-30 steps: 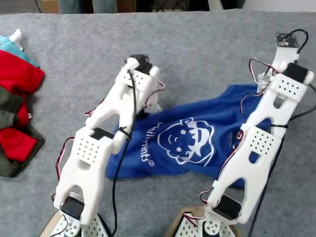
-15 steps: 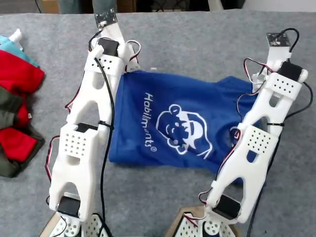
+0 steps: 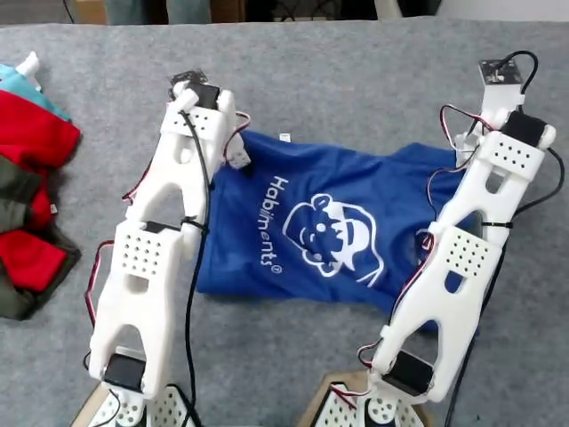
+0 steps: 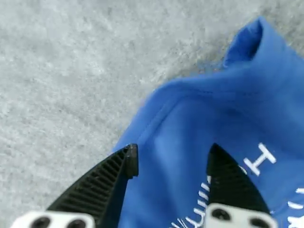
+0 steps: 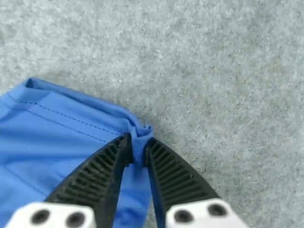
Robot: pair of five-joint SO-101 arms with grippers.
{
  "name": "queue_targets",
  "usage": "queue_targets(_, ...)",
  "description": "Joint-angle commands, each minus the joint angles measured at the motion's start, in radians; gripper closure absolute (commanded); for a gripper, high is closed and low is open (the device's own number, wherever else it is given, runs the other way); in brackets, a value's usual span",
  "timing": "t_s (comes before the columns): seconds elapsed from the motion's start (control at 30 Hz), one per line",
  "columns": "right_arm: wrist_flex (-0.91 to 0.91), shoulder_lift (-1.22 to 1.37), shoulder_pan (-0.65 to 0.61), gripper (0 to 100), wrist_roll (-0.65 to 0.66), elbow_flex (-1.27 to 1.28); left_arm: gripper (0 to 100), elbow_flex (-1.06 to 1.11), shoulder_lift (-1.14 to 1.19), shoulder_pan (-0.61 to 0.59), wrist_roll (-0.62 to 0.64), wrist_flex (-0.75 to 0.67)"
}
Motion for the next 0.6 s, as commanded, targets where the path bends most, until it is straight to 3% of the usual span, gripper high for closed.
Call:
queue_targets(0.0, -0.009, -0.004, -0.023, 98.1, 0.005, -0.039, 92, 0.059, -0.003, 0.061, 0.003, 0.012)
queue_targets(0.03, -0.009, -0.004, -0.023, 98.1, 0.005, -0.039, 97, 0.094, 0.009, 0.079, -0.014, 0.012)
queue_targets(0.27, -0.009, -0.004, -0.018, 98.1, 0.006, -0.041, 97, 0.346, 0.055, 0.127, -0.092, 0.011)
queue_targets(0.57, -0.017, -0.004, -0.017, 98.1, 0.046, -0.039, 97, 0.717, -0.137, 0.213, -0.359, -0.008)
